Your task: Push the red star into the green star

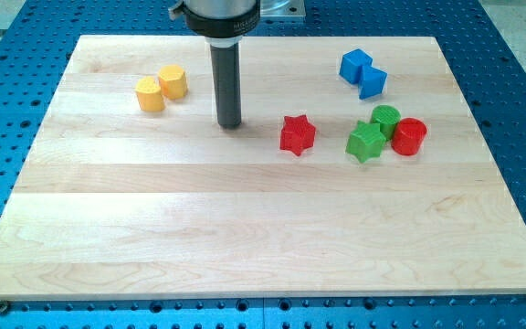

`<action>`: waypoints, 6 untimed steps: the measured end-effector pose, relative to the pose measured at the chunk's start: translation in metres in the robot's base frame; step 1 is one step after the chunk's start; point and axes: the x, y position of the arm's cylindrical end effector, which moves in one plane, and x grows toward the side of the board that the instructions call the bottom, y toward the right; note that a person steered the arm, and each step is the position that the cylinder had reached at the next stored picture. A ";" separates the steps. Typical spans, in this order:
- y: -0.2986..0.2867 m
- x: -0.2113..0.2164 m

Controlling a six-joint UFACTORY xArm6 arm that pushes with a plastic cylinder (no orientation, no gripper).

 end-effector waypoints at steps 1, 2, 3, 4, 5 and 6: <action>0.024 0.000; 0.090 0.000; 0.137 0.001; 0.069 0.001; 0.046 0.017; 0.101 0.034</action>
